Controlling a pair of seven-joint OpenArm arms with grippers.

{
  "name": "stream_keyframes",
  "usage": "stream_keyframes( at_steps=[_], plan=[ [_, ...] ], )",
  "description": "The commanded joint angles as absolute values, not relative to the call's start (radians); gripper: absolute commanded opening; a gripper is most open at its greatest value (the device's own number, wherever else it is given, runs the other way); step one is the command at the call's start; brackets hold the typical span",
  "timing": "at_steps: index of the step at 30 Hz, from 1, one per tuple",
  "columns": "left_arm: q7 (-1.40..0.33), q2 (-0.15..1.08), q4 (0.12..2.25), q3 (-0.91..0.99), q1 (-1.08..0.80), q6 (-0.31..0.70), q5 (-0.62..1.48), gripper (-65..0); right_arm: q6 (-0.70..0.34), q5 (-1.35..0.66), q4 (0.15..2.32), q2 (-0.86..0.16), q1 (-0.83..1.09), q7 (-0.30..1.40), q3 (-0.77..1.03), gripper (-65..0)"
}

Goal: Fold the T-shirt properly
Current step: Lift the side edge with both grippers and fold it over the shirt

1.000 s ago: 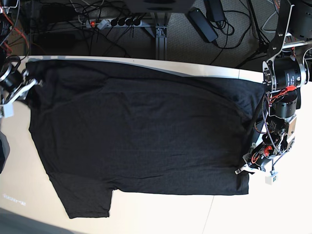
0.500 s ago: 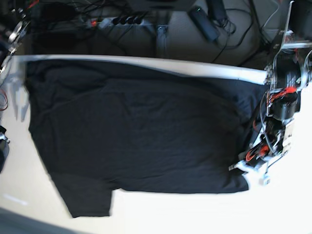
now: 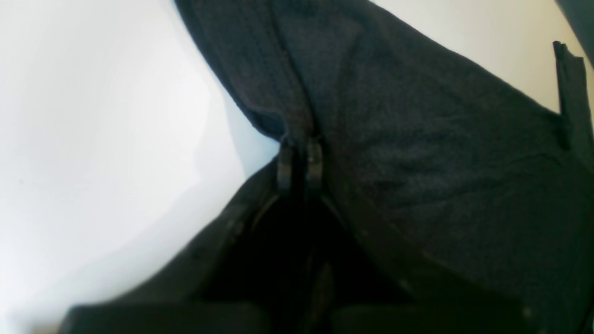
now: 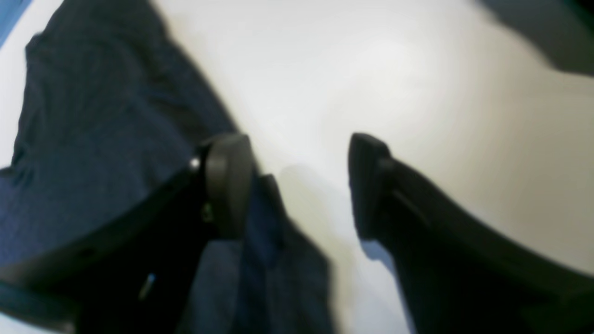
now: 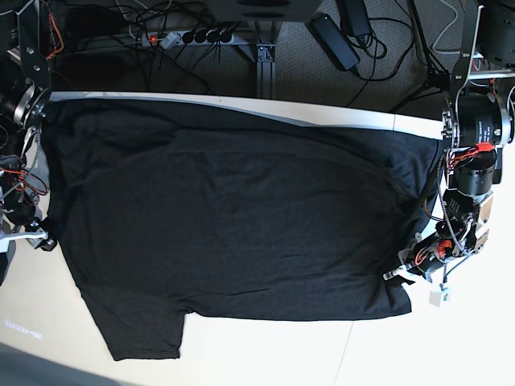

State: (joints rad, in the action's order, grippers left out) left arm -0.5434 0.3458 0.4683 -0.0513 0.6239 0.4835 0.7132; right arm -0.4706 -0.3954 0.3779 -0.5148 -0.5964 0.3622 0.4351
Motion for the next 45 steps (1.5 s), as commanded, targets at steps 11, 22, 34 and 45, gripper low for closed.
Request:
stream_keyframes(
  at_steps=[11,22,34,45],
  plan=[
    [-0.57,0.352,0.475,-0.052,0.645,0.492,0.703,-65.0,-0.498,-0.315,0.381,-0.395,-0.701,0.374,0.33,-30.9],
    [-0.55,0.354,0.477,-0.052,0.646,0.495,0.744,-65.0,-0.498,-0.195,0.401,-0.417,-0.708,0.327,0.331,-65.0],
    [-0.743,0.488,0.599,-0.052,0.641,0.698,1.036,-65.0,-0.533,-0.299,0.762,-0.448,-0.582,0.406,0.305,-65.0],
    [-0.88,0.624,0.936,-0.052,0.406,0.698,1.204,-65.0,-0.535,-0.439,1.111,-0.533,-0.258,0.445,0.294,-65.0]
  ],
)
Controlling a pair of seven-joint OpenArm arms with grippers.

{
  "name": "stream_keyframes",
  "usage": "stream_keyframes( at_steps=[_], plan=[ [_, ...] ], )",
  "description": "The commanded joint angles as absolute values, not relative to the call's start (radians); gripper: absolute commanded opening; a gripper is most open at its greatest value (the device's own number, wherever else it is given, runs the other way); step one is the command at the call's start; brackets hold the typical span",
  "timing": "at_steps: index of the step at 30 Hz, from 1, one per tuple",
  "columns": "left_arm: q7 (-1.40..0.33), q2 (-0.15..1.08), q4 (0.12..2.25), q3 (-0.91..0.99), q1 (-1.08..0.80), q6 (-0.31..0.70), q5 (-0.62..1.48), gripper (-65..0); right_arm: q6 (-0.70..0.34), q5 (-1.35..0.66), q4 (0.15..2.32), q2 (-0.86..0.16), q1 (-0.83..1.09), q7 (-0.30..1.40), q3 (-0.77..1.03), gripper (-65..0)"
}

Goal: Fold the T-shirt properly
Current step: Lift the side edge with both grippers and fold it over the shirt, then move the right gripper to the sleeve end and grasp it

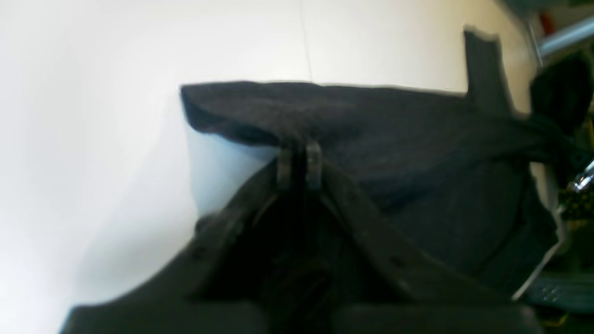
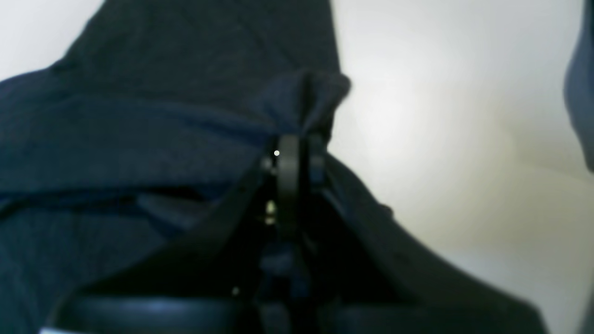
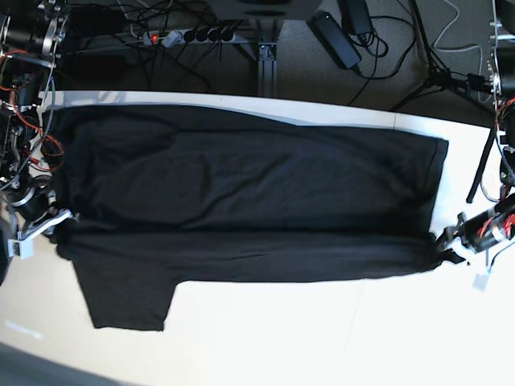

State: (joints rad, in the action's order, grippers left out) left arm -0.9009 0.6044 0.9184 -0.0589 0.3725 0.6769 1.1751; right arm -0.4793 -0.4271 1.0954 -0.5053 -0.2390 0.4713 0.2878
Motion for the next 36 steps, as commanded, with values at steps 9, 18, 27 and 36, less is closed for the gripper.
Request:
stream_keyframes(
  at_steps=[9,18,27,36],
  plan=[
    [-0.88,0.635,1.017,-0.052,0.34,0.698,1.192,-65.0,-0.529,-0.435,1.166,-0.565,-0.185,0.483,0.295,-65.0],
    [-0.879,0.634,1.018,-0.052,0.34,0.698,1.193,-65.0,-0.528,-0.456,1.166,-0.565,-0.188,0.488,0.31,-55.1],
    [-0.881,0.635,1.018,-0.052,0.34,0.698,1.192,-65.0,-0.527,-0.457,1.166,-0.568,-0.2,0.507,0.443,-27.9],
    [-0.895,0.635,1.018,-0.052,0.34,0.698,1.193,-65.0,-0.513,-0.35,0.901,-0.567,-0.439,0.504,0.448,-27.9]
  ],
)
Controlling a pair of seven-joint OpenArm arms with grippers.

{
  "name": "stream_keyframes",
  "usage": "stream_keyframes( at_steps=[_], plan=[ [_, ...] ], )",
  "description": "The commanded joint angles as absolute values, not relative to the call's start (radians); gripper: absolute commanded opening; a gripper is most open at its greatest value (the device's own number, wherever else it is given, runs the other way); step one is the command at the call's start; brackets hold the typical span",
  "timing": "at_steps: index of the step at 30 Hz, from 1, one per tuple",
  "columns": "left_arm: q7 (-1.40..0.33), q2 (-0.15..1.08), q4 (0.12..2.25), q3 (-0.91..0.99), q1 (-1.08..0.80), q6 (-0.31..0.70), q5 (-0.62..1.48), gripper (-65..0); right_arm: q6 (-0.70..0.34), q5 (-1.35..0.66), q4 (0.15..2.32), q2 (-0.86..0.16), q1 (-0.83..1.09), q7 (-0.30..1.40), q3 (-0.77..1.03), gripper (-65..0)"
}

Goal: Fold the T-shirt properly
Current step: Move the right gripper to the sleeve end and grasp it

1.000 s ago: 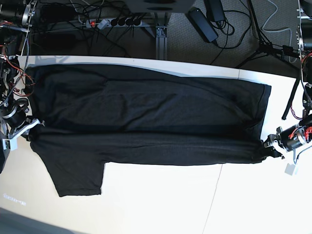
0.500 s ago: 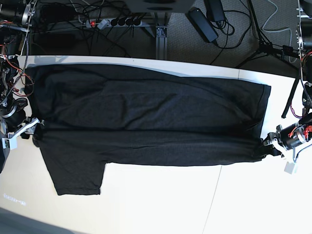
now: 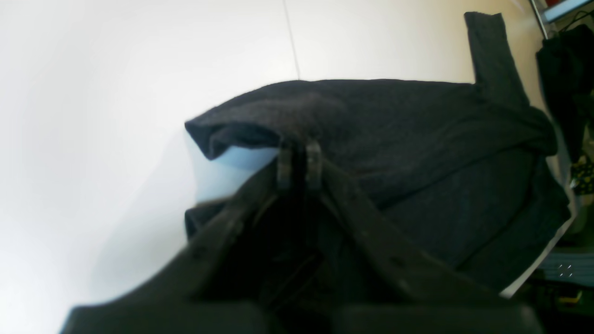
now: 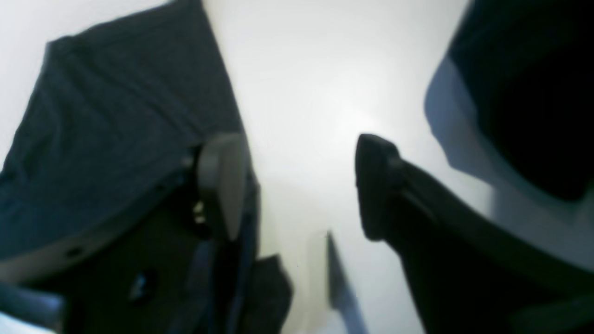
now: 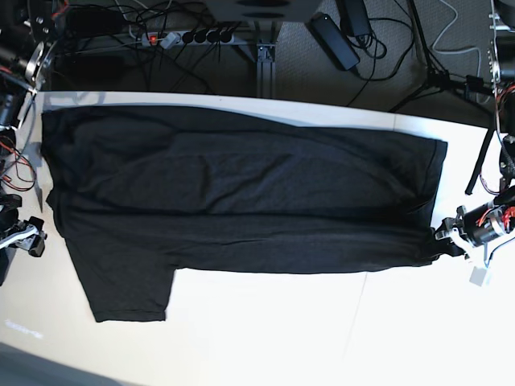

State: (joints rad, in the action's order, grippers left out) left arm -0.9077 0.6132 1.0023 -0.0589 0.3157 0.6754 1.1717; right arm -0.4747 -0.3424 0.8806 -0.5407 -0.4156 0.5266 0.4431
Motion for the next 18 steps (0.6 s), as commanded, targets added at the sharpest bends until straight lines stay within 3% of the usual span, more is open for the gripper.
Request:
stream_keyframes(
  at_steps=[1,8,18],
  plan=[
    [-0.899,0.635,1.018,-0.052,0.34,0.698,1.193,-65.0,-0.498,-0.336,0.848,-0.567,-0.473,0.503,0.448,-27.9],
    [-0.904,0.635,1.02,-0.052,0.34,0.698,1.193,-65.0,-0.486,-0.321,0.543,-0.561,-0.576,0.493,0.448,-27.9],
    [-0.925,0.635,1.027,-0.052,0.34,0.698,1.227,-65.0,-0.482,-0.315,0.478,-0.443,-0.595,0.45,0.448,-27.9]
  ],
)
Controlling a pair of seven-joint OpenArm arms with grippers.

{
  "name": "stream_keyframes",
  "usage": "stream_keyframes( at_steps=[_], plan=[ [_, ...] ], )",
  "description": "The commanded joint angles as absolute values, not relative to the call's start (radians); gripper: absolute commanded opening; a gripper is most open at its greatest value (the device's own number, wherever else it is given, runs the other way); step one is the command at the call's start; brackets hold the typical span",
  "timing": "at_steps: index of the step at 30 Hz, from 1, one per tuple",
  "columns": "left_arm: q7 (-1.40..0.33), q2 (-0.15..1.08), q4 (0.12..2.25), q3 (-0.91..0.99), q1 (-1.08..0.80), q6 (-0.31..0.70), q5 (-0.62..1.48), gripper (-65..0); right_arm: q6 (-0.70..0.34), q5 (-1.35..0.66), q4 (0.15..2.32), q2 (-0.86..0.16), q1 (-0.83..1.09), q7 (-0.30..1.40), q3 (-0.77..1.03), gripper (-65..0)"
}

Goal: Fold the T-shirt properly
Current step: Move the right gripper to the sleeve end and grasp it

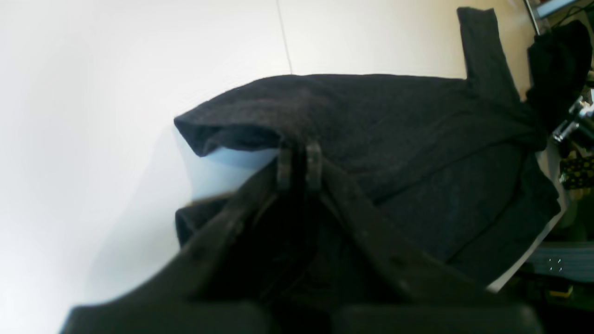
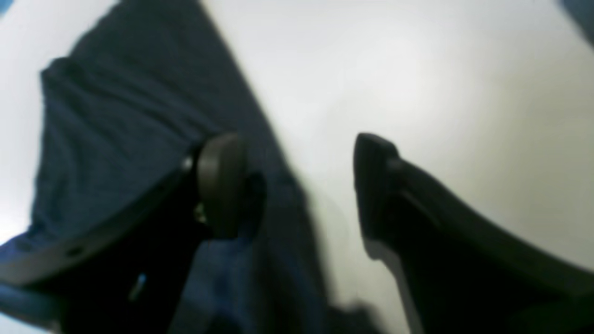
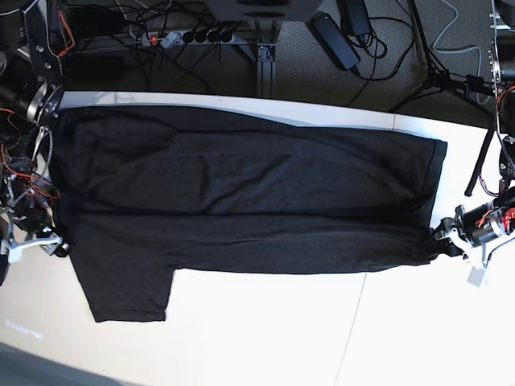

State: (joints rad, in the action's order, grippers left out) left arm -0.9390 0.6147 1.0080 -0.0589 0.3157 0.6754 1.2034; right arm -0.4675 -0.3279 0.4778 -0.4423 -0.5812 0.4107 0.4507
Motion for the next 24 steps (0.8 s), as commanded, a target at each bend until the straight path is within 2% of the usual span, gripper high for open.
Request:
stream_keyframes(
  at_steps=[1,8,13,14,15,18,24],
  plan=[
    [-0.925,0.635,1.029,-0.052,0.34,0.698,1.228,-65.0,-0.482,-0.31,0.478,-0.429,-0.606,0.444,0.448,-27.9],
    [-0.925,0.635,1.035,-0.052,0.34,0.698,1.231,-65.0,-0.482,-0.241,0.479,-0.348,-0.693,0.445,0.448,-27.9],
    [-0.925,0.635,1.035,-0.052,0.34,0.698,1.23,-65.0,-0.482,-0.212,0.479,-0.344,-0.713,0.446,0.448,-28.4],
    [-0.924,0.635,1.035,-0.052,0.34,0.698,1.23,-65.0,-0.482,-0.19,0.479,-0.343,-0.714,0.447,0.448,-31.6],
    [-0.924,0.635,1.035,-0.052,0.34,0.698,1.231,-65.0,-0.482,-0.17,0.479,-0.343,-0.714,0.448,0.448,-37.8],
    [-0.917,0.635,1.035,-0.052,0.34,0.698,1.231,-65.0,-0.482,-0.152,0.479,-0.344,-0.712,0.433,0.448,-64.0],
    [-0.917,0.635,1.035,-0.052,0.34,0.698,1.236,-65.0,-0.533,-0.138,0.503,-0.344,-0.711,0.408,0.448,-65.0]
  ],
)
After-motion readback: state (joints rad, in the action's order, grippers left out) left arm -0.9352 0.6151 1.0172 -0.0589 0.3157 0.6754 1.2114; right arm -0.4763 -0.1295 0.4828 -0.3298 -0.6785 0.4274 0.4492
